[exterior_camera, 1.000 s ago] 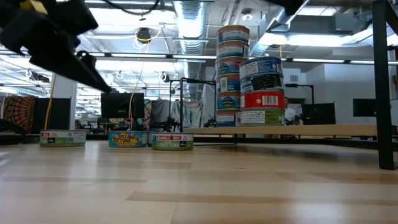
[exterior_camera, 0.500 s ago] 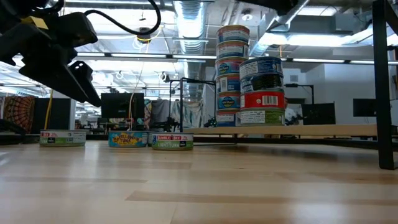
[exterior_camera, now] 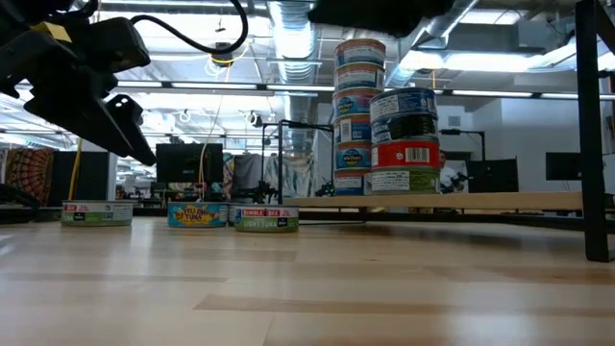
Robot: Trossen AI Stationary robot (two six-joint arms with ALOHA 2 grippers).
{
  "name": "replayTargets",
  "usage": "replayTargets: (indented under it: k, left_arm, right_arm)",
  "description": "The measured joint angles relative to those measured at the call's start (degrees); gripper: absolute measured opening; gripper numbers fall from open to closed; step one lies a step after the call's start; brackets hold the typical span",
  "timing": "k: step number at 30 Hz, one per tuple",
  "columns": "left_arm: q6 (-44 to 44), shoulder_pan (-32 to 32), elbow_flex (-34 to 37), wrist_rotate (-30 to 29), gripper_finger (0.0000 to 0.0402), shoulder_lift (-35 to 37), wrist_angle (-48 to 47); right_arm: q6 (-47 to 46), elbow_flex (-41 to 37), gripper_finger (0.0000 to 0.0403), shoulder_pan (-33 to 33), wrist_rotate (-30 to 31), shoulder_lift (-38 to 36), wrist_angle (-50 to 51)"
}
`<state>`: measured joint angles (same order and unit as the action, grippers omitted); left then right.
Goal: Stack canned seafood by type on shelf
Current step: Put the green tuna can on the shelf
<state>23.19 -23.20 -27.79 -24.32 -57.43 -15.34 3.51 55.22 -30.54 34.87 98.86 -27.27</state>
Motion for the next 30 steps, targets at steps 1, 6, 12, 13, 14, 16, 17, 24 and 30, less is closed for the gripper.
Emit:
replayTargets:
  k: [1, 6, 12, 13, 14, 16, 17, 24, 30]
  left_arm:
    - [0.01, -0.01, 0.00, 0.00, 0.0296, 0.00, 0.26]
    - [0.08, -0.02, 0.00, 0.04, 0.0296, 0.00, 0.11]
    - [-3.05, -0.70, 0.00, -0.24, 0.0286, 0.00, -0.65]
    - [-3.63, -0.77, 0.00, -0.24, 0.0284, -0.01, -0.63]
    - [-4.37, -0.79, 0.00, -0.24, 0.0281, -0.15, -0.62]
    - [-5.75, -0.79, 0.00, -0.26, 0.0278, -0.87, -0.54]
    - [-6.56, -0.79, 0.00, -0.22, 0.0276, -1.27, -0.58]
    - [-9.80, -0.83, 0.00, 1.93, 0.0275, -0.59, -0.71]
    - [-16.12, 0.67, 0.00, 5.73, 0.0275, 2.19, 4.25]
  right_arm:
    - [0.07, 0.72, 0.0278, 0.39, -0.32, 1.21, 0.49]
    - [1.94, 4.67, 0.0278, 1.92, -0.53, 4.24, 0.03]
    - [-0.88, 8.13, 0.0278, 2.09, -0.48, 4.59, 7.80]
    - [-2.31, 8.98, 0.0278, 2.16, -0.48, 4.58, 10.08]
    - [-3.71, 9.60, 0.0278, 2.24, -0.50, 4.67, 11.75]
    - [-5.23, 10.96, 0.0278, 2.59, -0.50, 5.44, 13.71]
    - [-5.21, 11.36, 0.0278, 2.64, -0.53, 5.58, 13.94]
    - [-5.42, 12.53, 0.0278, 2.44, -2.72, 2.73, 15.63]
    - [-6.74, 10.06, 0.0278, 3.08, -3.28, 0.57, 15.17]
